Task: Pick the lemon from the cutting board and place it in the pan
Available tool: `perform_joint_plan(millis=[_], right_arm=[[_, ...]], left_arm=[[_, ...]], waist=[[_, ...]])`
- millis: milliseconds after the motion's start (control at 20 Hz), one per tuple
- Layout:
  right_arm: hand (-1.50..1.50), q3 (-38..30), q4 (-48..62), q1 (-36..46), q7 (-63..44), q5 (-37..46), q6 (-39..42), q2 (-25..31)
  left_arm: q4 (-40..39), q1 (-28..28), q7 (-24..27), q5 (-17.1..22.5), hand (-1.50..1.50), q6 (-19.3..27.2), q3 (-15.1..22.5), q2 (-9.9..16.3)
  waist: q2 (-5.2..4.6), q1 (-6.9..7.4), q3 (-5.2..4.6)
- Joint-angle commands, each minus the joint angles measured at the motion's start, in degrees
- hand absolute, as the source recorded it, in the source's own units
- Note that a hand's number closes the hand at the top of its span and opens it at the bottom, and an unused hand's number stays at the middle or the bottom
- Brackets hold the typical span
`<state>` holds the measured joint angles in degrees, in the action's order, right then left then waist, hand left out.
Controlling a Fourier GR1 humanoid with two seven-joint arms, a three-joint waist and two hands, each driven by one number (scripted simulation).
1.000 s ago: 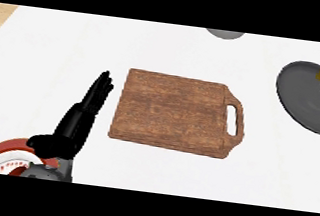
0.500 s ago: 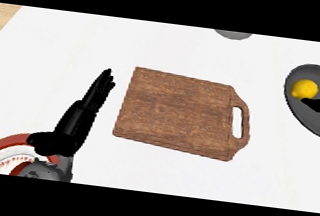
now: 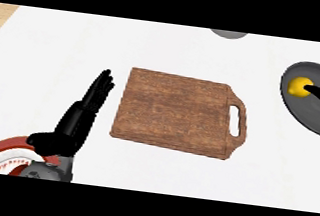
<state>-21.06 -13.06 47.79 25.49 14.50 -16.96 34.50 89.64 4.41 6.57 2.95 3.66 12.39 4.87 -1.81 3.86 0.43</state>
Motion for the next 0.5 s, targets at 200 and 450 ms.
perform_joint_plan(millis=[200,450], right_arm=[[-1.50,-8.55,2.64,-4.42,7.17,-8.94,15.54,5.60],[-1.50,-9.56,3.48,-7.58,10.34,-10.94,28.07,6.72]], left_arm=[[-1.44,-0.70,0.86,0.94,0.00,-0.58,-2.35,0.93],[-1.94,0.13,0.92,1.17,0.00,-1.13,-3.55,1.51]], waist=[[0.73,-2.03,-0.15],[1.01,-2.45,-0.22]])
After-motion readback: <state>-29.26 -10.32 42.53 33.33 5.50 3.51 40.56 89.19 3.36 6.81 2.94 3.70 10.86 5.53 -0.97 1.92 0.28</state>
